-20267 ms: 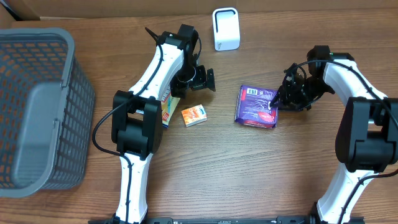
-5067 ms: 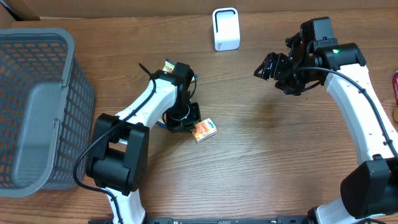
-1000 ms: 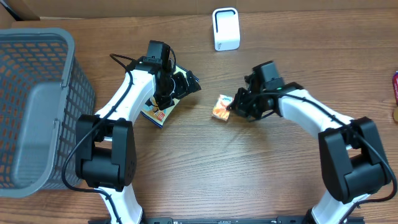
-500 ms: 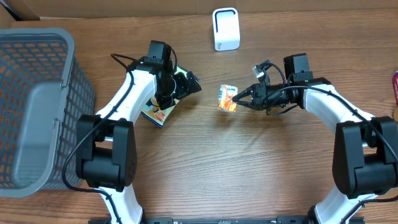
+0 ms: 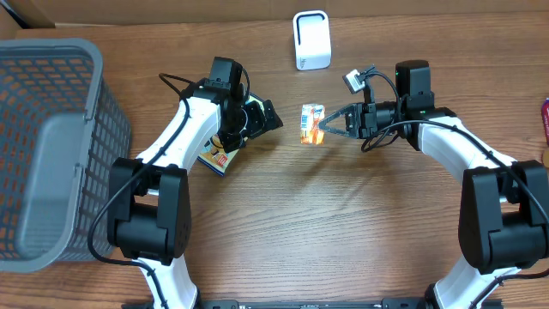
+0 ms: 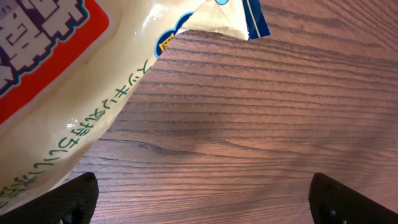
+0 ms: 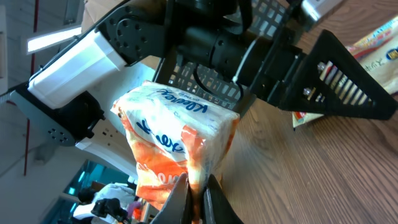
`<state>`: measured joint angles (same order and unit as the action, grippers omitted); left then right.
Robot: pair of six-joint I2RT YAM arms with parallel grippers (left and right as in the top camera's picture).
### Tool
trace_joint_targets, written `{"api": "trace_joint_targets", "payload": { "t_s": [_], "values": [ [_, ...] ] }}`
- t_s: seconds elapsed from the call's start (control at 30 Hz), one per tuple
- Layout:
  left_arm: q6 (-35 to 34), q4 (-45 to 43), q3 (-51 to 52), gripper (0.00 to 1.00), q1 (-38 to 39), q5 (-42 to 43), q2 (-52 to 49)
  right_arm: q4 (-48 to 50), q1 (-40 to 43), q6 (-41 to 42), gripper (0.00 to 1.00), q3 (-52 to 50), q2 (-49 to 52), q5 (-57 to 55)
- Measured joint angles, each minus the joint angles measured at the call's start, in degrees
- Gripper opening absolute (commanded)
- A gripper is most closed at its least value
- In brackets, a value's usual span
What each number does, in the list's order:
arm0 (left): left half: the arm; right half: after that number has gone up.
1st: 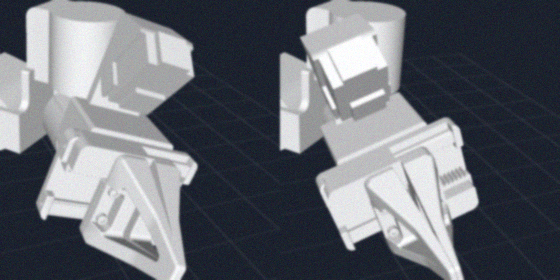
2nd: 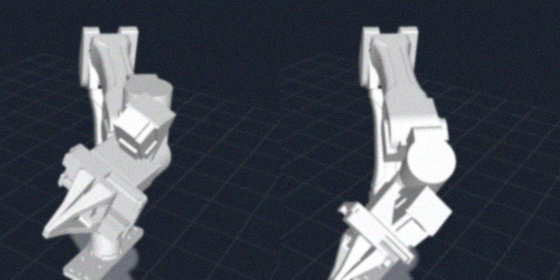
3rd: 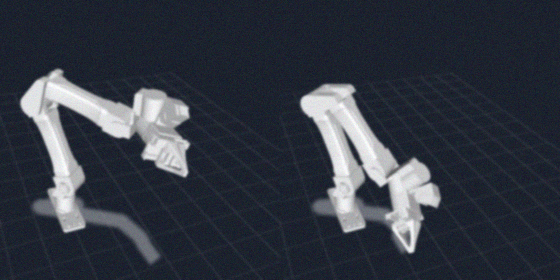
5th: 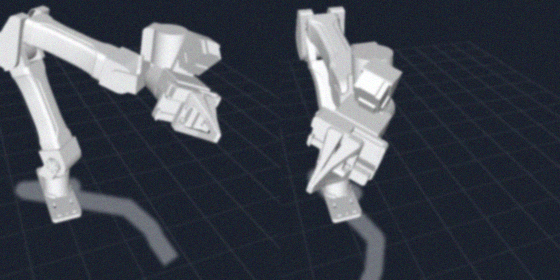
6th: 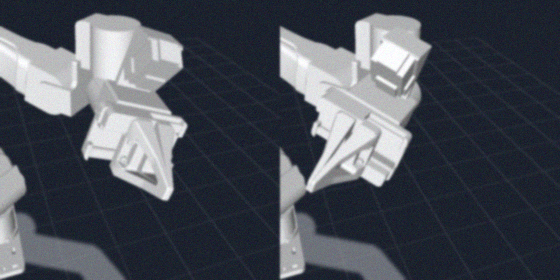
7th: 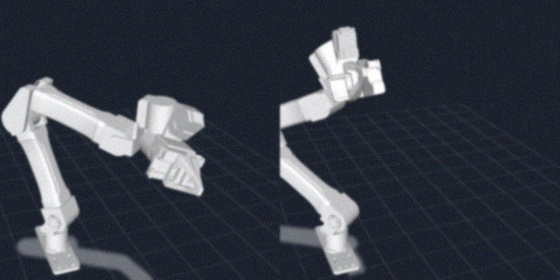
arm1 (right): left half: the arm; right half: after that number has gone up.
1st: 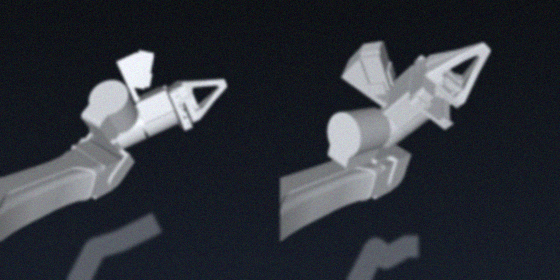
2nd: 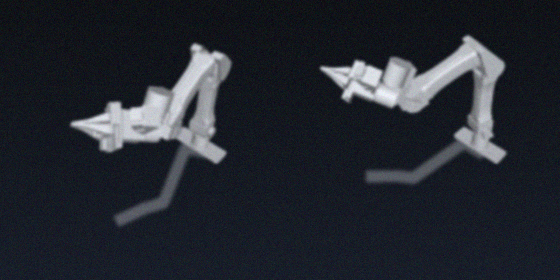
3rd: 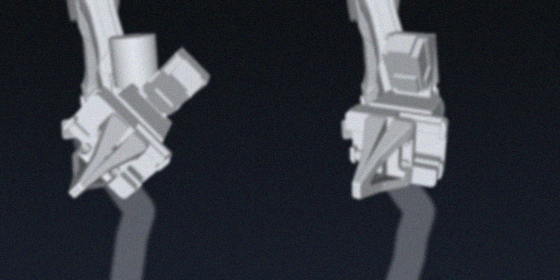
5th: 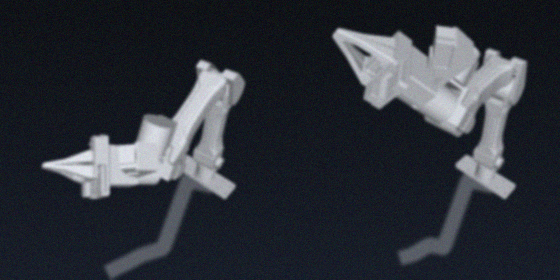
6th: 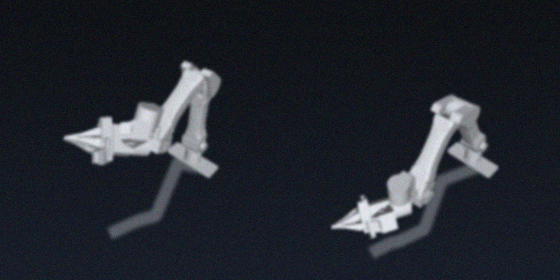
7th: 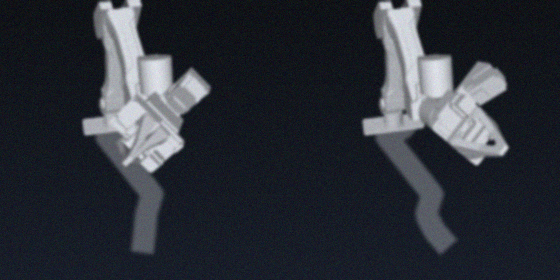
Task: Scan the item barcode
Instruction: 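Lift the Kleenex pack and carry it to the white scanner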
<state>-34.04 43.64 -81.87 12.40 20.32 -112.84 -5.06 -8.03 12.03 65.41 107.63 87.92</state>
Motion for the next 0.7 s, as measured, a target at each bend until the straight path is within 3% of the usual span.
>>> {"api": "trace_joint_targets", "payload": {
  "t_s": [0.7],
  "values": [
    [0.0, 0.0, 0.0, 1.0, 0.0, -1.33, 0.0, 1.6, -1.49, -3.56, 0.03, 0.0, 0.0, 0.09]
  ]
}}
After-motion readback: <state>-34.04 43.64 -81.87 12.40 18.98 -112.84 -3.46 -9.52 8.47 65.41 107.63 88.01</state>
